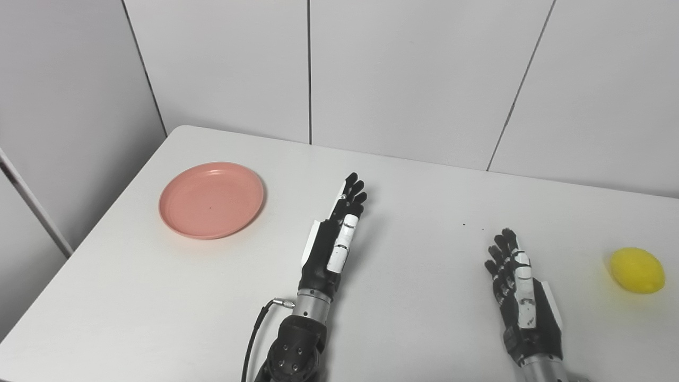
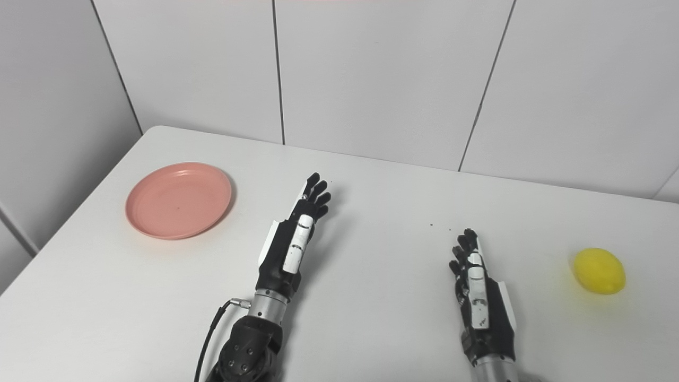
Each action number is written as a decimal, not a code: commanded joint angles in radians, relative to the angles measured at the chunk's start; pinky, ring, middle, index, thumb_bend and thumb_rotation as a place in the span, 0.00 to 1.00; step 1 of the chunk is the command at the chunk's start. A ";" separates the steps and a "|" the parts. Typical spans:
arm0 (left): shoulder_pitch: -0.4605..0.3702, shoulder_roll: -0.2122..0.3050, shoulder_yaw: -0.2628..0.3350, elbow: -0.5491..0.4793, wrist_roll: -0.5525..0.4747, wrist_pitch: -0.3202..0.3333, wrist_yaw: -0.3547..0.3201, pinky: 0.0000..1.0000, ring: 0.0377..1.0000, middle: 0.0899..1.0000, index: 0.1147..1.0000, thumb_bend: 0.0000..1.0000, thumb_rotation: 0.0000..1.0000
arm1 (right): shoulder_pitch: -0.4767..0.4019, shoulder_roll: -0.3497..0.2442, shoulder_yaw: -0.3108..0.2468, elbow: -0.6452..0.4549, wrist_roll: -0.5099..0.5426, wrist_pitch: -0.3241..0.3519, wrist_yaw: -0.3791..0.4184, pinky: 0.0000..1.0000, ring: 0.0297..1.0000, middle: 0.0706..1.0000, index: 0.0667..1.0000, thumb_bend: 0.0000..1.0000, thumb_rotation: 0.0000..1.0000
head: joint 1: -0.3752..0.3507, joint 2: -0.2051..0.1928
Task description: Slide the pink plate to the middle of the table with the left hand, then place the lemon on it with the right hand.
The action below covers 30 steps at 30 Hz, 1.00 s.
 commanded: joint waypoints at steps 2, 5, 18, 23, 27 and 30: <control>-0.009 0.016 0.018 -0.011 -0.010 0.008 0.000 0.90 0.87 0.88 0.87 0.70 1.00 | -0.018 -0.001 0.000 -0.010 0.006 -0.079 0.015 1.00 1.00 1.00 1.00 0.70 1.00 | 0.002 -0.008; -0.027 0.027 0.025 -0.032 -0.011 0.005 0.000 0.84 0.84 0.84 0.84 0.69 1.00 | -0.013 0.002 -0.002 -0.013 0.005 -0.082 0.011 1.00 1.00 1.00 1.00 0.69 1.00 | 0.007 -0.018; -0.124 0.107 0.124 -0.105 0.062 0.069 0.074 0.71 0.70 0.71 0.69 0.73 1.00 | -0.009 0.007 0.000 -0.006 0.003 -0.124 0.011 1.00 1.00 1.00 1.00 0.64 1.00 | 0.009 -0.058; -0.148 0.150 0.164 -0.145 0.063 0.116 0.076 0.68 0.69 0.70 0.68 0.75 1.00 | -0.015 0.004 0.000 0.021 -0.004 -0.168 0.013 1.00 1.00 1.00 1.00 0.64 1.00 | 0.004 -0.070; -0.161 0.178 0.200 -0.165 0.040 0.151 0.073 0.68 0.70 0.70 0.67 0.78 1.00 | -0.012 0.001 -0.001 0.019 -0.006 -0.169 0.009 1.00 1.00 1.00 1.00 0.65 1.00 | 0.012 -0.079; -0.168 0.201 0.227 -0.175 0.024 0.159 0.073 0.68 0.70 0.70 0.67 0.78 1.00 | -0.015 -0.002 -0.002 0.024 -0.012 -0.182 0.009 1.00 1.00 1.00 1.00 0.65 1.00 | 0.031 -0.092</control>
